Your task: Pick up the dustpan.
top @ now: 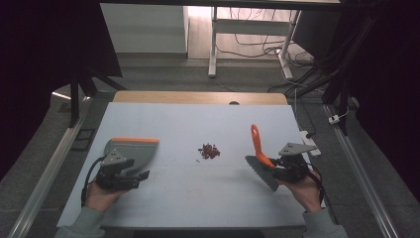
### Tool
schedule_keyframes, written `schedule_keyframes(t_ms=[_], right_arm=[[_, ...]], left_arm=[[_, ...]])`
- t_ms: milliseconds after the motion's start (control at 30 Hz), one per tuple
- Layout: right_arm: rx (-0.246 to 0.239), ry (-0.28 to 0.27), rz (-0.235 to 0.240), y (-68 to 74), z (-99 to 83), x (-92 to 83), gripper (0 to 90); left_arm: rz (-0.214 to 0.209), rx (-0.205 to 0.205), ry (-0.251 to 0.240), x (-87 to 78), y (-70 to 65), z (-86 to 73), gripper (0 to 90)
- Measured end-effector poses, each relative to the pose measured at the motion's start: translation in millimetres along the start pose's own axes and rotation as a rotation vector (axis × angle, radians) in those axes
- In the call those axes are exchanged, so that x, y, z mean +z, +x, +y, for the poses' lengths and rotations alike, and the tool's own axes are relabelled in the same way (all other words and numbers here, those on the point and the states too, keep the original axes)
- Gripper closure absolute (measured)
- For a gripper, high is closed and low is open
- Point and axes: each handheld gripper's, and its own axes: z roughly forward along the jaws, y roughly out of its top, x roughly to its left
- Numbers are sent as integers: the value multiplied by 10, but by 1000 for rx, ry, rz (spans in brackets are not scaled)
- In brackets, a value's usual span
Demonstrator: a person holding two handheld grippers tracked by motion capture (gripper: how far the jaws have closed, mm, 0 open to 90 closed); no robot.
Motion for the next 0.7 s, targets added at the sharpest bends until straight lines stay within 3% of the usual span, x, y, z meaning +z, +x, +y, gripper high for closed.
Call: schedule_keyframes(t_ms=[300,700], right_arm=[[9,-8,10,-20,-58,-3,704],[3,-36,-8,11,-19,-42,704]], left_arm=[[0,-14,14,43,2,51,250],[-2,21,2,4,-65,97,250]])
